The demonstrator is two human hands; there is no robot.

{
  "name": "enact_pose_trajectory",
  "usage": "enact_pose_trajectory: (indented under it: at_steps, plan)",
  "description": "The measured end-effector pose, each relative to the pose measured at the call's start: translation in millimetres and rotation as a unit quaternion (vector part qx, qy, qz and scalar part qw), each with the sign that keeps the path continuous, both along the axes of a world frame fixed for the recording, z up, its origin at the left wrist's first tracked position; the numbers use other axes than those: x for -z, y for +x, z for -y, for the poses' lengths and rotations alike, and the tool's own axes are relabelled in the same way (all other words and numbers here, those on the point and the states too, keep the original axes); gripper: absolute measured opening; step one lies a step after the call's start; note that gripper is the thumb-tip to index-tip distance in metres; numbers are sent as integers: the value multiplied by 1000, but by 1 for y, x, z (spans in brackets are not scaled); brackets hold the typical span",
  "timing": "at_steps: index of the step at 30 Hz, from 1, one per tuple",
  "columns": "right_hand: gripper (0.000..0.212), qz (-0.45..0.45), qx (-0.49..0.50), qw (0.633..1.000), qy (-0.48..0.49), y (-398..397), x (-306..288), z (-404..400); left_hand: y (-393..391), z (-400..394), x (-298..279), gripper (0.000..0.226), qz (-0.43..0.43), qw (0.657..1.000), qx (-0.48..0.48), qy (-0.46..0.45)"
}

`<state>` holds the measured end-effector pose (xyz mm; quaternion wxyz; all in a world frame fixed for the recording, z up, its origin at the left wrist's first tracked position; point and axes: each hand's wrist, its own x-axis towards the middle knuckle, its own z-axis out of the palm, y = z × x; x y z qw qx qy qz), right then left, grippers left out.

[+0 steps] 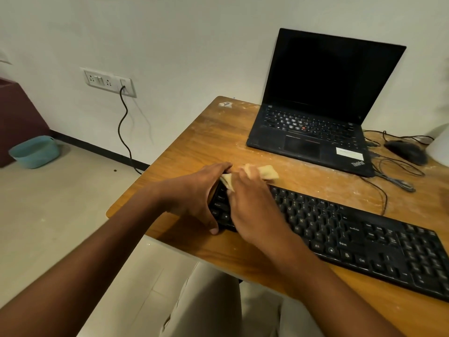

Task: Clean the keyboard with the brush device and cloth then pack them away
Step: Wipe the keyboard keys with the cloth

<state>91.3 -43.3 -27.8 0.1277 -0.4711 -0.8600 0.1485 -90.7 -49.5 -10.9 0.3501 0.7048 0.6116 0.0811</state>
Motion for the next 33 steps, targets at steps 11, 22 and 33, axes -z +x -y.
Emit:
enact_pose_trajectory:
  at_steps: [11, 22, 33]
  plan:
    - [55, 49, -26, 997, 60, 46, -1, 7, 1, -2, -4, 150, -6, 1000, 4, -8]
    - [59, 103, -115, 983, 96, 54, 5, 31, -2, -2, -1, 151, -4, 1000, 12, -1]
    - [58, 69, -126, 988, 50, 19, 13, 34, -2, -4, -1, 153, -18, 1000, 25, 0]
